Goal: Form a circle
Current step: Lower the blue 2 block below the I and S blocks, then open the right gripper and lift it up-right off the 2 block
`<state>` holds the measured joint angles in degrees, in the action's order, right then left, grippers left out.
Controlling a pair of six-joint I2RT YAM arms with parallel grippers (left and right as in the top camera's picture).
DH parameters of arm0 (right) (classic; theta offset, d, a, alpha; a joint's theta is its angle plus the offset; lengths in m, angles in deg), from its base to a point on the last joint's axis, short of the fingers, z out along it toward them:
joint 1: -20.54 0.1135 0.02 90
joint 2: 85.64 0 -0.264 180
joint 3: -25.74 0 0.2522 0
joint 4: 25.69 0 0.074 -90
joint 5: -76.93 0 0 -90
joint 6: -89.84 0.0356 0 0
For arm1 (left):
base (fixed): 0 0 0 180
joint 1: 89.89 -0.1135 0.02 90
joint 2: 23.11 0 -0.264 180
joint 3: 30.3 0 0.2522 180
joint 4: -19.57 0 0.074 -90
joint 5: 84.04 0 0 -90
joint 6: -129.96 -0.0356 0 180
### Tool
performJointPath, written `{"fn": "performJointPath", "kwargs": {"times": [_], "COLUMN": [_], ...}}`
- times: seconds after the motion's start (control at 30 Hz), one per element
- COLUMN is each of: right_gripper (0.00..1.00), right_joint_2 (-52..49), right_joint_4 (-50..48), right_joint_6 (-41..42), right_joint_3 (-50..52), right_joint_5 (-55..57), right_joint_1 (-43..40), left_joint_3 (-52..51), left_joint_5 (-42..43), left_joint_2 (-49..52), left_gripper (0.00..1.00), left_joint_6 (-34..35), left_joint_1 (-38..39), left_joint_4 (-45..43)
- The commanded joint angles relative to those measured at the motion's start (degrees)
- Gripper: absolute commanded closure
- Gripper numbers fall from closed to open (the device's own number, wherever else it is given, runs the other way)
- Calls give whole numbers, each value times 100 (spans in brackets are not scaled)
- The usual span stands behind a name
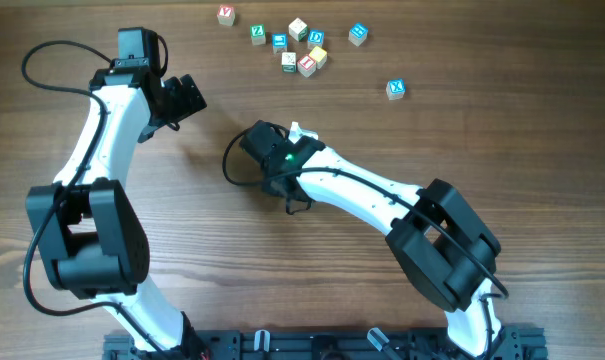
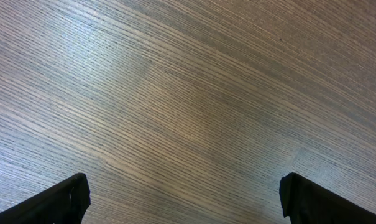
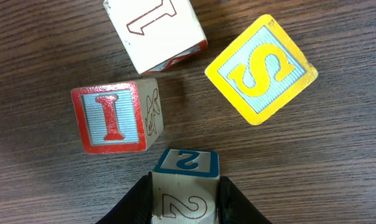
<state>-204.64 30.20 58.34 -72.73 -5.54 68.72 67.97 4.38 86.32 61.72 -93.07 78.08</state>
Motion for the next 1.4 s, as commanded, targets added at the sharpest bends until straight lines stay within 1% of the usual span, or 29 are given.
{"fn": "performJointPath", "kwargs": {"times": [0.0, 0.37, 0.63, 0.7, 0.87, 1.0, 1.07, 1.13, 1.23, 1.37], "right_gripper": [68, 67, 67, 63, 61, 51, 50, 47, 44, 43], "right_joint_2": [-118, -118, -118, -118, -118, -118, -107, -35, 267, 966], "right_joint_4": [55, 44, -179, -164, -90, -81, -85, -79, -63, -59], "right_joint_6": [0, 7, 4, 2, 2, 2, -4, -192, -476, -627], "right_joint_3": [7, 7, 7, 7, 7, 7, 0, -66, -212, -234], "right_joint_5": [63, 13, -160, -160, -160, -160, -162, -160, -151, 57], "right_joint_1": [-81, -144, -144, -144, -144, -144, -144, -144, -146, -208], "left_joint_3": [63, 63, 63, 63, 63, 63, 63, 63, 63, 63], "left_joint_5": [4, 4, 4, 4, 4, 4, 4, 4, 4, 4], "left_joint_2": [-98, -98, -98, -98, -98, -98, -98, -98, -98, -98], "left_gripper": [0, 0, 0, 0, 0, 0, 0, 0, 0, 0], "left_joint_6": [-26, -26, -26, -26, -26, -26, -26, -26, -26, -26], "left_joint_1": [-20, -20, -20, -20, -20, -20, -20, -20, -20, -20], "left_joint_4": [0, 0, 0, 0, 0, 0, 0, 0, 0, 0]}}
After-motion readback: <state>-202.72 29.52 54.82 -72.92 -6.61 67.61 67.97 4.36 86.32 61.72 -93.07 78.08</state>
